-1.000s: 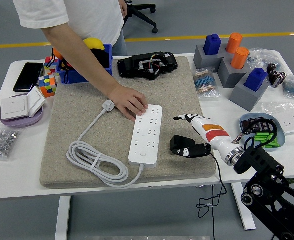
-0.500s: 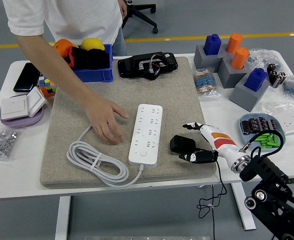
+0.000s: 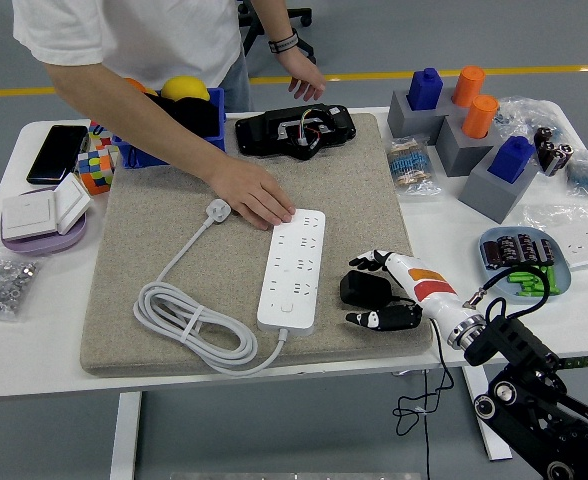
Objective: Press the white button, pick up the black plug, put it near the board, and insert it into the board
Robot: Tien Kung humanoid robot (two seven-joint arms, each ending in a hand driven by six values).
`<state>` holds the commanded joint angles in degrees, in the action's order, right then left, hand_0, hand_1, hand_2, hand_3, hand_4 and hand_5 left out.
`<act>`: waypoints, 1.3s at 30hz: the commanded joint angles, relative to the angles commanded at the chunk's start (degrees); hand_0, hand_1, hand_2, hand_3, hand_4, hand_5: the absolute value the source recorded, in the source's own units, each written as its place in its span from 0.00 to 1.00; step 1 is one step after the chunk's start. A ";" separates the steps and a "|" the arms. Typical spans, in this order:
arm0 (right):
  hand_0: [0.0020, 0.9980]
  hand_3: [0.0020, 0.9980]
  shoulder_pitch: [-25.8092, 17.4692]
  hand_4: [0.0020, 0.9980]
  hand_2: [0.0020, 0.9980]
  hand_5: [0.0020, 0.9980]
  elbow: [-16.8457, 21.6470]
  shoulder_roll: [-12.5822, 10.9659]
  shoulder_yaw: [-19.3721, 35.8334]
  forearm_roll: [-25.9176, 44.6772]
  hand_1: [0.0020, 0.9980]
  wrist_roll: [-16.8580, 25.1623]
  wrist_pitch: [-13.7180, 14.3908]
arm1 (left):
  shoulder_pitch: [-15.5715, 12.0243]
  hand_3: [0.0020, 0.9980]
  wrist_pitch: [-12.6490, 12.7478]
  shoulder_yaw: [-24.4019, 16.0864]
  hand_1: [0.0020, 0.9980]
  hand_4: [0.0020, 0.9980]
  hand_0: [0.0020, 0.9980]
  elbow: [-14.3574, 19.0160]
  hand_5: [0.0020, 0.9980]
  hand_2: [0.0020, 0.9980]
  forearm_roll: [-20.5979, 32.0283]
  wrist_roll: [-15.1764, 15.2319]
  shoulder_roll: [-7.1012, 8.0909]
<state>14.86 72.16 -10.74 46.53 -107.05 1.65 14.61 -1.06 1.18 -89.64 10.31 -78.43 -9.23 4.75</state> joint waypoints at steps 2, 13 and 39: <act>0.70 0.69 0.25 0.97 0.68 0.26 -0.45 0.19 -0.23 0.05 0.69 0.14 0.11 | 0.03 0.57 0.01 0.15 0.50 0.61 0.47 0.00 0.25 0.52 0.18 0.08 -0.01; 0.61 0.63 1.22 0.90 0.62 0.19 -1.86 0.32 -0.39 -0.06 0.62 0.80 1.00 | -0.08 0.57 -0.04 -0.22 0.50 0.61 0.47 0.00 0.25 0.52 -0.12 0.00 -0.05; 0.06 0.52 0.91 0.75 0.20 0.00 -2.55 -0.13 -0.65 2.24 0.08 2.96 0.54 | 0.01 0.57 -0.04 -0.11 0.50 0.61 0.47 0.00 0.25 0.52 -0.02 0.04 -0.14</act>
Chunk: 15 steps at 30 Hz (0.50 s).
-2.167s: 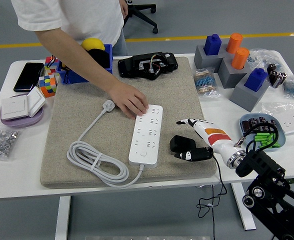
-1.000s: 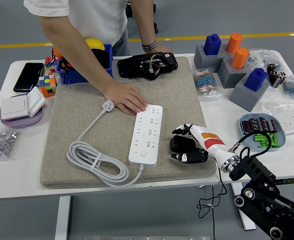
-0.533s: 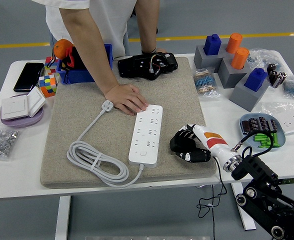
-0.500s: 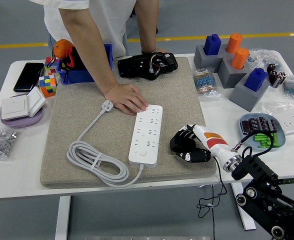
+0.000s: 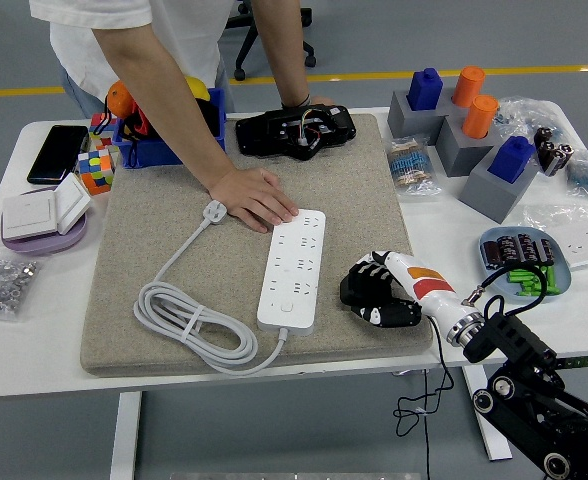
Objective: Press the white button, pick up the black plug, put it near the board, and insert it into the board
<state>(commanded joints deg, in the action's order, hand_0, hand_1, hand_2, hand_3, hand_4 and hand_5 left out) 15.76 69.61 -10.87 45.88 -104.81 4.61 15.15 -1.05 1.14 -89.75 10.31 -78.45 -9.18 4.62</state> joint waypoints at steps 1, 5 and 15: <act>0.06 0.52 0.00 0.75 0.20 0.00 -0.03 0.00 -0.06 0.34 0.08 0.50 0.13 | 0.00 0.57 0.01 0.01 0.50 0.61 0.47 0.00 0.25 0.52 0.02 0.01 0.00; 0.06 0.52 0.04 0.75 0.20 0.00 -0.15 0.01 -0.36 1.96 0.08 2.87 0.54 | 0.04 0.57 0.03 0.14 0.50 0.61 0.47 0.00 0.25 0.52 0.15 0.06 0.00; 0.00 0.43 0.67 0.69 0.12 0.00 1.00 0.07 -0.91 4.32 0.04 7.82 2.79 | 0.01 0.57 0.03 0.08 0.50 0.61 0.47 0.00 0.25 0.52 0.14 0.03 -0.01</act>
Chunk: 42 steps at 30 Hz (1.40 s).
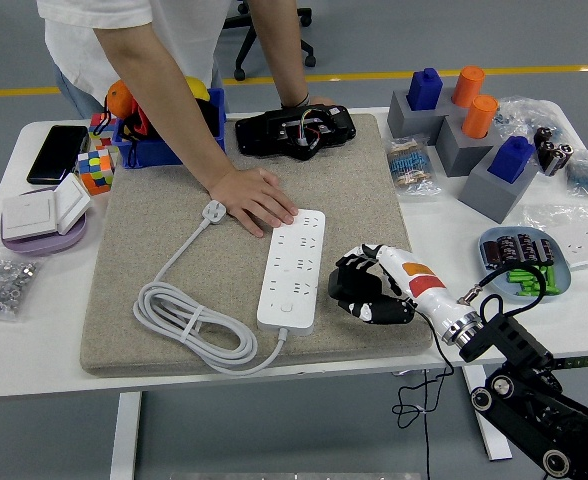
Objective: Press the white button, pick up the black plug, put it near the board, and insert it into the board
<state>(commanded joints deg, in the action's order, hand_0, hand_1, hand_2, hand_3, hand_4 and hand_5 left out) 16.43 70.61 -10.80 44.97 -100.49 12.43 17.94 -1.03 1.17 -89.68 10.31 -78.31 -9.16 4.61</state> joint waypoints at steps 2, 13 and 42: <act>0.00 0.43 0.31 0.69 0.12 0.00 0.48 0.05 -0.08 0.03 0.04 0.11 0.12 | 0.00 0.57 -0.01 0.07 0.50 0.61 0.47 0.00 0.25 0.52 0.04 0.00 0.04; 0.00 0.40 4.16 0.66 0.12 0.00 1.89 0.64 -2.81 0.35 0.04 -0.39 -0.59 | 0.09 0.57 0.02 0.06 0.50 0.61 0.47 0.00 0.25 0.52 0.06 -0.02 0.05; 0.00 0.40 9.37 0.65 0.12 0.00 -5.62 4.19 -8.02 -1.20 0.04 -1.05 -1.39 | 0.26 0.57 0.03 0.29 0.50 0.61 0.47 0.00 0.25 0.52 0.17 -0.03 0.16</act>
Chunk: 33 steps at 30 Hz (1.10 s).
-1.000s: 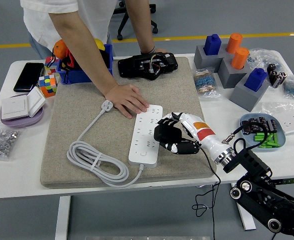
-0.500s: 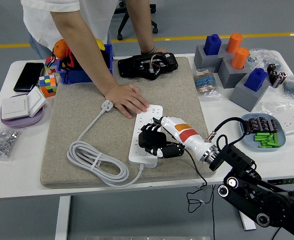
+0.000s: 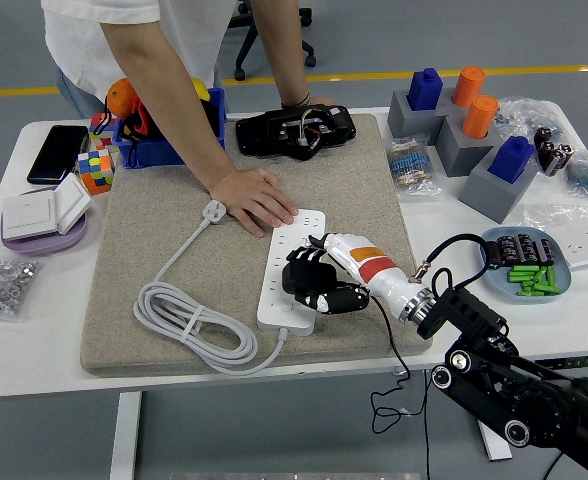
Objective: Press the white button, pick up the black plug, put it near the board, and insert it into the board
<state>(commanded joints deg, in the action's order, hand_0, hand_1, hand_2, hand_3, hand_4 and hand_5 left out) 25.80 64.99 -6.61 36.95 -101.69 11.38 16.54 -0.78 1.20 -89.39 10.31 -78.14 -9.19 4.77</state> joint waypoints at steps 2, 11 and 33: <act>0.00 0.40 -0.04 0.65 0.12 0.00 -0.08 0.00 -0.06 0.01 0.04 -0.07 -0.04 | -0.01 0.57 0.00 0.05 0.50 0.61 0.47 0.00 0.25 0.52 0.05 0.01 0.01; 0.00 0.42 -0.29 0.65 0.13 0.00 -1.08 0.24 -0.03 0.20 0.04 0.27 0.20 | -0.04 0.57 0.00 0.06 0.50 0.61 0.47 0.00 0.25 0.52 0.05 -0.01 0.01; 0.00 0.43 -0.13 0.65 0.13 0.00 -2.91 0.67 0.01 -0.32 0.04 0.64 0.54 | 0.02 0.57 0.00 -0.03 0.50 0.61 0.47 0.00 0.25 0.52 -0.05 -0.07 0.01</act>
<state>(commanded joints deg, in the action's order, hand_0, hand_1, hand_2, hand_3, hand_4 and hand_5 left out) 25.67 62.08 -5.94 36.96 -102.01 12.02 17.09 -0.76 1.20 -89.41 10.31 -78.19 -9.26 4.77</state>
